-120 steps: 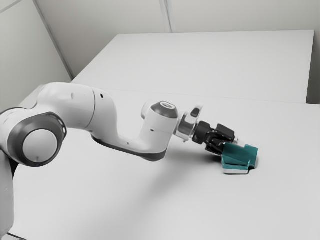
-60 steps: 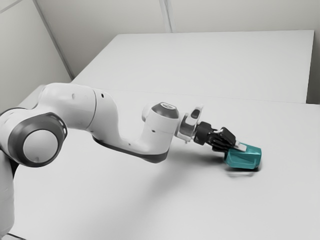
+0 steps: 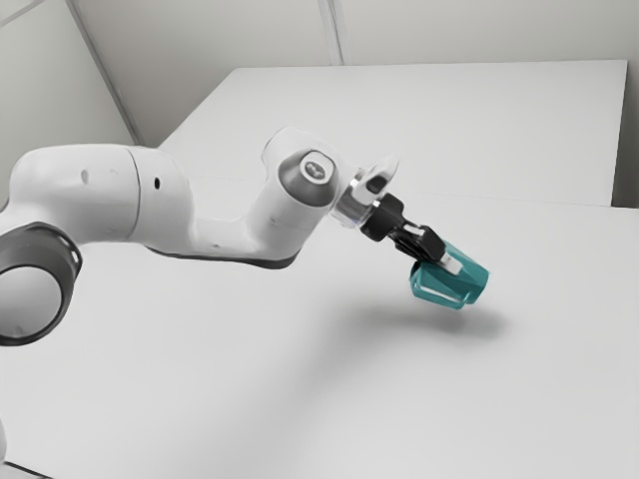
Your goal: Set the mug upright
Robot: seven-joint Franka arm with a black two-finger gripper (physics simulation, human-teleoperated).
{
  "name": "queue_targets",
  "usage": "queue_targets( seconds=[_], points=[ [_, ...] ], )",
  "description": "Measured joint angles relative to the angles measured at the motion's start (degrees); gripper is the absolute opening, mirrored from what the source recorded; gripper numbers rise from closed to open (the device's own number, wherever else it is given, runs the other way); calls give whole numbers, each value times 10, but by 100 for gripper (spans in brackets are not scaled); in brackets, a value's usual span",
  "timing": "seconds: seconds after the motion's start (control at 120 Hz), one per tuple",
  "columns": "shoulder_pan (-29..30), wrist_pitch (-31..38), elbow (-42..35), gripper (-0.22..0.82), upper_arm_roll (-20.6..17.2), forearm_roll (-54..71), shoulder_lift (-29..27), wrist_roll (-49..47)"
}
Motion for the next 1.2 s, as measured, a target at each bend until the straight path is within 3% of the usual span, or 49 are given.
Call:
queue_targets(
  seconds=[0.408, 0.775, 1.2],
  points=[
    [42, -66, -16, -16, 3, 461, -93, -221],
    [88, -103, -75, -16, 3, 545, -129, -366],
    [116, -71, -112, -18, 3, 605, -107, -460]
  ],
)
